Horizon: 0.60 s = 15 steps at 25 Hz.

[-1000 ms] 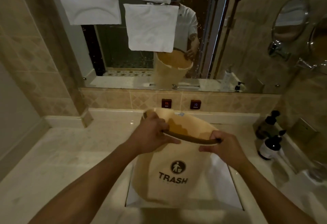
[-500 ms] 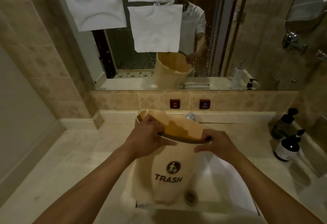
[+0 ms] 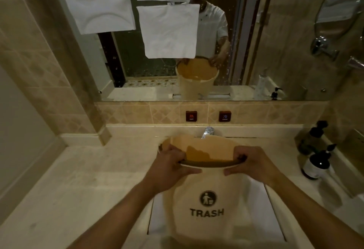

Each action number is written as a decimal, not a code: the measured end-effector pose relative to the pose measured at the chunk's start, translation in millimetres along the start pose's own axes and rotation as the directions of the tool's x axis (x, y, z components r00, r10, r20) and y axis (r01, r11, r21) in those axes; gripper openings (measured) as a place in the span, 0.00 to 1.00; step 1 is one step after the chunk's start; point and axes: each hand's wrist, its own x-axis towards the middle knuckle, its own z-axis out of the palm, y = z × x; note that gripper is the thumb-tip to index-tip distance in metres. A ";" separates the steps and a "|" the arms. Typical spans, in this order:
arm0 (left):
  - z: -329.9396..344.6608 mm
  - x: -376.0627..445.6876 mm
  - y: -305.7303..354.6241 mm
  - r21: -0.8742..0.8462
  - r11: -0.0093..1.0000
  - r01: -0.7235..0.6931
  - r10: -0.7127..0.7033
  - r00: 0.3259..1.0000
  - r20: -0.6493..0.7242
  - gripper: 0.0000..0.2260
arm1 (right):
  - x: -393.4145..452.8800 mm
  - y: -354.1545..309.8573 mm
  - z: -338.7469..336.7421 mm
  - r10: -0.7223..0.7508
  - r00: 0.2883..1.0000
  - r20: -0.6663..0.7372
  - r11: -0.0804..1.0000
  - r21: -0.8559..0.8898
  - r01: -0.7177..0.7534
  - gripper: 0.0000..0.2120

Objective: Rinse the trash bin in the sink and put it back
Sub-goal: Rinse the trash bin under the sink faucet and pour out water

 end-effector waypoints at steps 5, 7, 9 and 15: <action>26.1 -24.5 -5.6 -0.112 0.987 0.119 -0.132 0.984 -0.122 0.16 | 13.2 -19.2 -9.6 -0.022 0.999 0.030 0.993 -0.112 0.025 0.20; 14.8 -23.9 -18.5 -0.150 0.985 0.086 -0.124 0.955 -0.268 0.17 | 11.8 -30.2 2.4 -0.041 0.998 0.036 0.998 -0.041 0.043 0.20; 14.2 -18.7 -13.2 -0.171 0.981 0.087 -0.137 0.943 -0.305 0.18 | 17.0 -38.0 -4.6 -0.023 1.000 -0.011 0.996 -0.081 0.022 0.20; 15.8 -17.4 -7.9 -0.125 0.985 0.117 -0.139 0.972 -0.190 0.15 | 9.2 -32.9 -5.8 0.030 0.999 0.035 0.992 -0.120 -0.025 0.19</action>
